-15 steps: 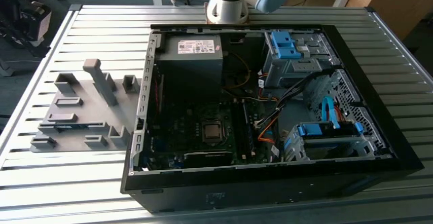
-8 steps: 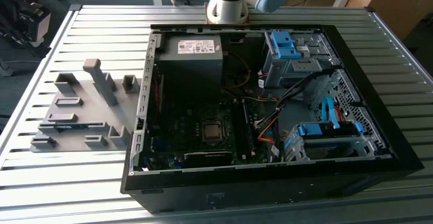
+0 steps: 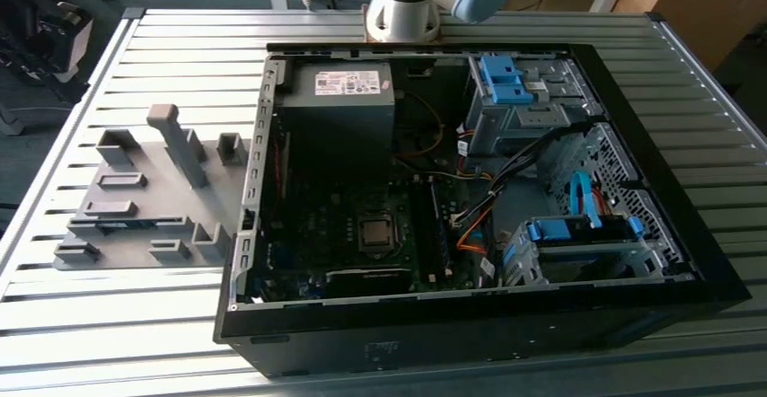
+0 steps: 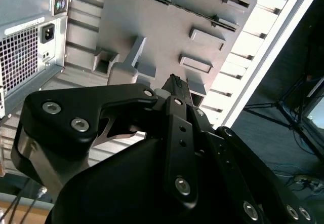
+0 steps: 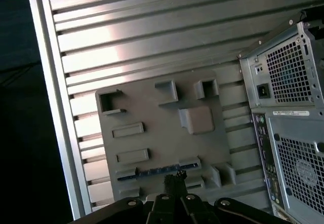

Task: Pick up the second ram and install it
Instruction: 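Pick up the second ram and move it above second insertion slot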

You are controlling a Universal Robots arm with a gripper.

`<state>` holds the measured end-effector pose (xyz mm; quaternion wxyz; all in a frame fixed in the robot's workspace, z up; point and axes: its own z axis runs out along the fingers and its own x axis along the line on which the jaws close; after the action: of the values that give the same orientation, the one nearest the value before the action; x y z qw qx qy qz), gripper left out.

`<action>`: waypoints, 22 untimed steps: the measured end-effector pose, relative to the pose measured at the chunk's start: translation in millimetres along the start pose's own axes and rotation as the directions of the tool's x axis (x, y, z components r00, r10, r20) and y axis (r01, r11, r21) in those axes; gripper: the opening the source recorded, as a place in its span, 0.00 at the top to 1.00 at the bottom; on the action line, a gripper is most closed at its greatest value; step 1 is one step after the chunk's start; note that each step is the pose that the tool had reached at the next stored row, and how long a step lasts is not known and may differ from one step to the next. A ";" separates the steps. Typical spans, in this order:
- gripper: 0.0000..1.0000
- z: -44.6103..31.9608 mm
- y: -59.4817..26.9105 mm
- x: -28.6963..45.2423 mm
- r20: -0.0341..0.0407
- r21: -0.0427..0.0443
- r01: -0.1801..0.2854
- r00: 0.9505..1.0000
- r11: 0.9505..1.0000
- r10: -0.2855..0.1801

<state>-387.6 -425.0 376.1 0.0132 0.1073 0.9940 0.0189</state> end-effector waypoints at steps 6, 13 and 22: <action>0.89 0.8 0.0 0.0 -0.004 -0.003 0.109 0.994 0.994 -0.109; 0.89 1.9 -0.1 0.0 -0.009 -0.006 0.234 0.972 0.972 -0.235; 0.89 3.5 -0.2 0.1 -0.014 -0.012 0.389 0.921 0.921 -0.389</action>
<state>-387.6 -425.0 372.7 0.0092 -0.0923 0.9955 0.0211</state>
